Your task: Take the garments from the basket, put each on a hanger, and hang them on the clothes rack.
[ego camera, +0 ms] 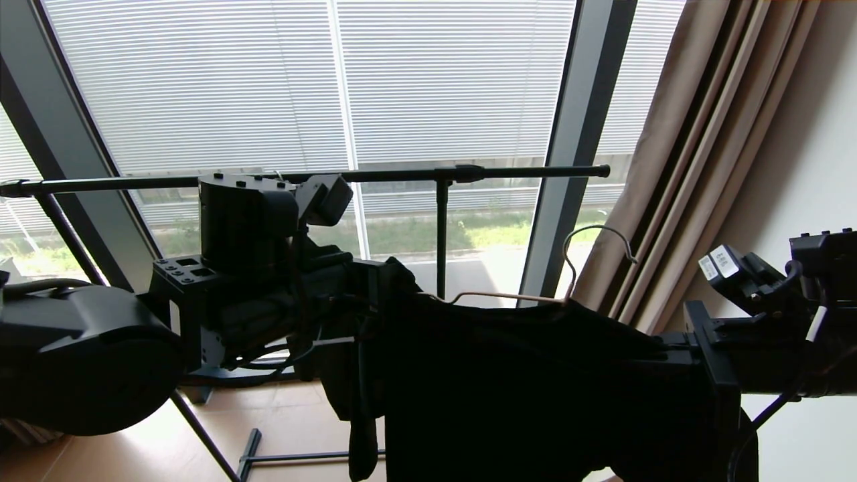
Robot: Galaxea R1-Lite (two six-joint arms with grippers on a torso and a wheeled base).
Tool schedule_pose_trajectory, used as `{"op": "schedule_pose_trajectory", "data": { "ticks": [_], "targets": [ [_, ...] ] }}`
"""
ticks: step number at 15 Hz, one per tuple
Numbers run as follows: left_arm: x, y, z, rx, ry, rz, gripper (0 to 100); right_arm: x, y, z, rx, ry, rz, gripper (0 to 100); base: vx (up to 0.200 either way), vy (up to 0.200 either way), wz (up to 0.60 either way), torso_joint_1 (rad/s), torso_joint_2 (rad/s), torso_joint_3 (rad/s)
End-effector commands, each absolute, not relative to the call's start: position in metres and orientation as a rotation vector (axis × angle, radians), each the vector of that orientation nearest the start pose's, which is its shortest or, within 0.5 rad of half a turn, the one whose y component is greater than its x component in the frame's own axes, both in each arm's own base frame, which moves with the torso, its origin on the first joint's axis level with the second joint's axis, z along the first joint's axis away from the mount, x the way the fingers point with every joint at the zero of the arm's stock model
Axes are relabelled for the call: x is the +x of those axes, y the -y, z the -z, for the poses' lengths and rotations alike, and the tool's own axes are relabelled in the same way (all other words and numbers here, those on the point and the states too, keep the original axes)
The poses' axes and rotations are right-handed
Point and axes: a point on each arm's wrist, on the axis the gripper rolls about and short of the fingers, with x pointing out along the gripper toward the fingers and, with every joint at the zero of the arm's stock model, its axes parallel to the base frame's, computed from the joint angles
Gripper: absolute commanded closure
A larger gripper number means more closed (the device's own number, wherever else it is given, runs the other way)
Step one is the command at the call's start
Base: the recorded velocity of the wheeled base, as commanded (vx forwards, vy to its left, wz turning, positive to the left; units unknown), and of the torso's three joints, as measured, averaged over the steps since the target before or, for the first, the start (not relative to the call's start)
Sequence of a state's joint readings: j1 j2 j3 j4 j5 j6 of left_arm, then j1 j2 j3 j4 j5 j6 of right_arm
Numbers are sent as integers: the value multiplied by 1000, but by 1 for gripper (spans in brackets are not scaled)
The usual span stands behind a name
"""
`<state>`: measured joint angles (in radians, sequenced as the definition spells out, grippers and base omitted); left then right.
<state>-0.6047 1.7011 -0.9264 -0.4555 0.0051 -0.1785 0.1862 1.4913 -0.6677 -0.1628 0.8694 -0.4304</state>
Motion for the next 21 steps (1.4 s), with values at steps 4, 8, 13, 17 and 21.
{"op": "schedule_pose_trajectory", "data": {
  "ticks": [4, 8, 13, 17, 21],
  "targets": [
    [255, 195, -214, -70, -352, 618, 100, 228, -62, -154, -135, -462, -1131, 100, 0, 0, 0, 0, 0, 0],
    [244, 217, -212, -39, -386, 693, 100, 233, -65, -147, -130, -465, -1143, 100, 0, 0, 0, 0, 0, 0],
    [240, 228, -219, -42, -364, 728, 100, 234, -76, -141, -119, -497, -1185, 100, 0, 0, 0, 0, 0, 0],
    [226, 236, -233, -57, -366, 772, 100, 240, -82, -133, -60, -508, -1179, 100, 0, 0, 0, 0, 0, 0],
    [224, 239, -236, -66, -357, 784, 100, 242, -87, -124, -31, -464, -1175, 100, 0, 0, 0, 0, 0, 0]
  ]
}}
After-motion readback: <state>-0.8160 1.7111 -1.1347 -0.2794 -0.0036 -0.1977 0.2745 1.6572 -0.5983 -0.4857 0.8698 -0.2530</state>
